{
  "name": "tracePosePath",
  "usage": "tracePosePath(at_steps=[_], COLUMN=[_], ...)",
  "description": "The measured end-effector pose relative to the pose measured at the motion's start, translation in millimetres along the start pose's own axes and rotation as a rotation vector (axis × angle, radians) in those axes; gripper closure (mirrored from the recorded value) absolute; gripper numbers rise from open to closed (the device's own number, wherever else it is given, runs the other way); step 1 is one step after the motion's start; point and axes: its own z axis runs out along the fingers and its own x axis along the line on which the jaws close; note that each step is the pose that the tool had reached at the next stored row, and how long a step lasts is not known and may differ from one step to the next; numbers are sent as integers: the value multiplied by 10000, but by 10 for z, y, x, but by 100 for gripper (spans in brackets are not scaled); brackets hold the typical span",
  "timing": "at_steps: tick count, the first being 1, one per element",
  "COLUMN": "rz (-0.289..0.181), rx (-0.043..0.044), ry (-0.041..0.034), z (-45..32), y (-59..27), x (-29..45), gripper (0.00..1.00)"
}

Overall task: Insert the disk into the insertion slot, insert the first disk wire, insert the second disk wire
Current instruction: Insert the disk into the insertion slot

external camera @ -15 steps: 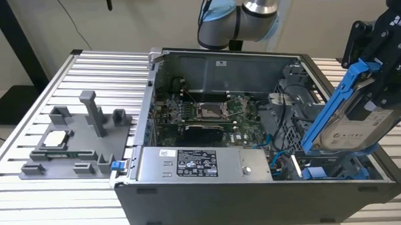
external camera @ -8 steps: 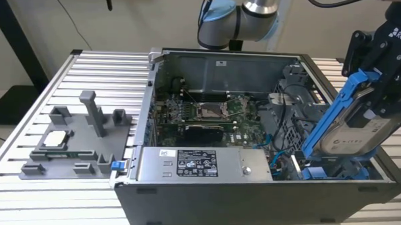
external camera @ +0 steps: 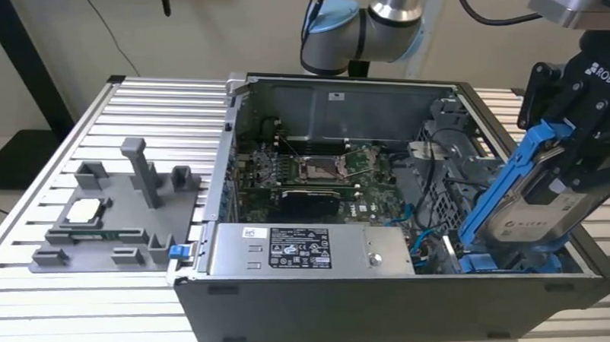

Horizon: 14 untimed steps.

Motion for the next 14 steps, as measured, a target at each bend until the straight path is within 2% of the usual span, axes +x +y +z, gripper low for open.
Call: tracePosePath(at_steps=[5,14], rz=[1,-5], rx=[-2,-3], ry=[-26,-112], z=[77,215], y=[-25,-32], x=[-11,-81], gripper=[100,100])
